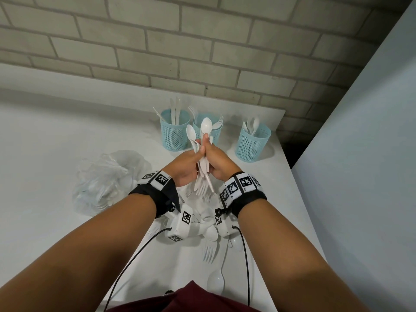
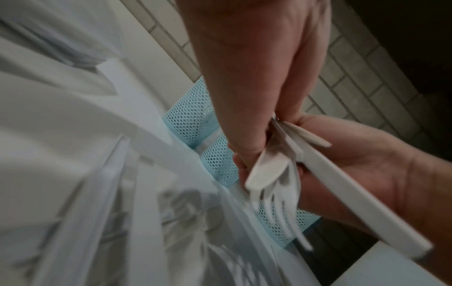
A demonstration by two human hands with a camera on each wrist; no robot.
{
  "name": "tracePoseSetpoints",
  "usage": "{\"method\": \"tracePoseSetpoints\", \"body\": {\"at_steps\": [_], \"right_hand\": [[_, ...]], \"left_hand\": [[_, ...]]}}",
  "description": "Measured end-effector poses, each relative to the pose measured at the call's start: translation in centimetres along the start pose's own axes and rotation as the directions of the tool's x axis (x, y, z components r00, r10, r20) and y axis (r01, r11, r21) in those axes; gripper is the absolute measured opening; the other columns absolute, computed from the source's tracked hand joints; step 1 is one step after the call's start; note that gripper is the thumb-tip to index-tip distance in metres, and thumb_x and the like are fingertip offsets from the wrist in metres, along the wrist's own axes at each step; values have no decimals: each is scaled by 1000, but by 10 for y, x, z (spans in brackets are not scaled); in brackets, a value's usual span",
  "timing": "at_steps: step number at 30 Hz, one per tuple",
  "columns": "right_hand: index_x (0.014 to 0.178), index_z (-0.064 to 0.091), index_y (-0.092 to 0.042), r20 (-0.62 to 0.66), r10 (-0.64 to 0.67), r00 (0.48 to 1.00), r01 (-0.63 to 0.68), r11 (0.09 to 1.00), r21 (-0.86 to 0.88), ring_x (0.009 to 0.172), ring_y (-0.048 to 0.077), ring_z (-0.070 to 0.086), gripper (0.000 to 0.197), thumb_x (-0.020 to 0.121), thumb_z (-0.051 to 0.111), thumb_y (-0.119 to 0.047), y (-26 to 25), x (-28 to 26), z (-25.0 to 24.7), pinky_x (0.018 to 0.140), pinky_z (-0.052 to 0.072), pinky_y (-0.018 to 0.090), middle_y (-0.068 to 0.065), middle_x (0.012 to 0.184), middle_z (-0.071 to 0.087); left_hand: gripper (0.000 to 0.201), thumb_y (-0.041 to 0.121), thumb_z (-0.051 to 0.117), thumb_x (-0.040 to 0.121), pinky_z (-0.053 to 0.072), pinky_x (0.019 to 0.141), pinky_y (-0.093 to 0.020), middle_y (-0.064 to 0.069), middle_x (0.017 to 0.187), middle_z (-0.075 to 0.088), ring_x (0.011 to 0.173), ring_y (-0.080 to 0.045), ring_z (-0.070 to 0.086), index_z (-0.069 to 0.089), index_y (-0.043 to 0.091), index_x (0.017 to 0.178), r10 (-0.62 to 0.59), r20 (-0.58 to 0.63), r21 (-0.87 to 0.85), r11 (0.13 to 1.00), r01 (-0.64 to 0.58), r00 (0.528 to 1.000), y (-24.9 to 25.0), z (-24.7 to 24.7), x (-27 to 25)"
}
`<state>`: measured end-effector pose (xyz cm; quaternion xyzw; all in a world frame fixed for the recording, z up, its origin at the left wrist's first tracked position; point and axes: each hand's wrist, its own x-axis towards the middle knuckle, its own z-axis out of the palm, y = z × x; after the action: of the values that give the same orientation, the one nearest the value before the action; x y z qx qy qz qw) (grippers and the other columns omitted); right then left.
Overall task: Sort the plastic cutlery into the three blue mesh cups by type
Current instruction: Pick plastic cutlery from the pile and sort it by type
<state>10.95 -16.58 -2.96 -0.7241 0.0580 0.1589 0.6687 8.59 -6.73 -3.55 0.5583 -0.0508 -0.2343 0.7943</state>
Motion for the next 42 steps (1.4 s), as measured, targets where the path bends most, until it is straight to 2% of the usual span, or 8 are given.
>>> {"method": "tracePoseSetpoints", "body": {"at_steps": [5,9,12,18,24,31,37,42], "right_hand": [[94,54,-16,20,83,996,-83,996,30,35,8,50,40,96,37,-52,-5,0,-6,32,35,14,-3,48,57],[115,51,-13,-70,-28,997,39,987,158,71,15,62,29,97,48,-36,-9,6,-8,61,54,29,1,85,62],[132,43,-18,-178,-152,972,185,965,187,85,17,61,43,92,58,-20,-12,12,-15,83,50,38,3,102,61],[119,58,-10,-194,-184,964,208,972,112,74,12,61,29,91,60,-13,-20,17,-27,62,49,22,1,89,64],[75,60,-17,-405,-152,902,193,979,60,64,11,56,15,90,62,-15,-30,24,-42,60,46,23,2,76,63],[108,41,-11,-540,-121,833,328,894,305,53,13,52,14,100,31,-16,-44,23,-57,47,42,21,3,70,52],[77,47,-19,-343,-86,935,197,932,303,40,4,26,23,88,64,-31,-38,22,-60,35,21,16,-3,61,36],[90,64,-13,-11,0,1000,2,974,225,31,1,27,20,90,60,-33,-30,13,-57,32,23,11,-2,73,50]], "left_hand": [[27,12,36,101,55,59,-23,-7,79,63,66,-12,65,47,5,125,-36,-8,9,999,36,999,-2,-8,-1],[25,9,38,100,48,57,-24,-7,83,56,65,-10,60,47,9,123,-48,-27,43,998,49,998,-1,-8,-1],[29,8,39,99,49,55,-24,-5,87,56,68,-11,60,45,11,128,-63,-58,19,998,64,996,0,-7,-2],[35,12,39,100,49,58,-23,-6,119,59,82,-10,61,42,18,134,-74,-4,42,996,74,997,3,-6,-5],[21,15,38,101,44,48,-18,-1,96,65,59,-4,62,46,16,121,-107,-37,22,994,108,994,3,-8,-7],[15,15,42,100,45,48,-17,-1,87,59,63,-9,50,53,12,107,-114,-78,86,989,120,990,-2,-15,-6],[22,23,41,100,40,45,-15,4,76,50,50,-4,47,56,15,114,-175,14,71,982,174,984,-2,-20,-7],[24,25,39,99,37,43,-11,5,69,47,47,-2,41,59,17,109,-244,109,47,970,240,964,0,-21,-12]]}}
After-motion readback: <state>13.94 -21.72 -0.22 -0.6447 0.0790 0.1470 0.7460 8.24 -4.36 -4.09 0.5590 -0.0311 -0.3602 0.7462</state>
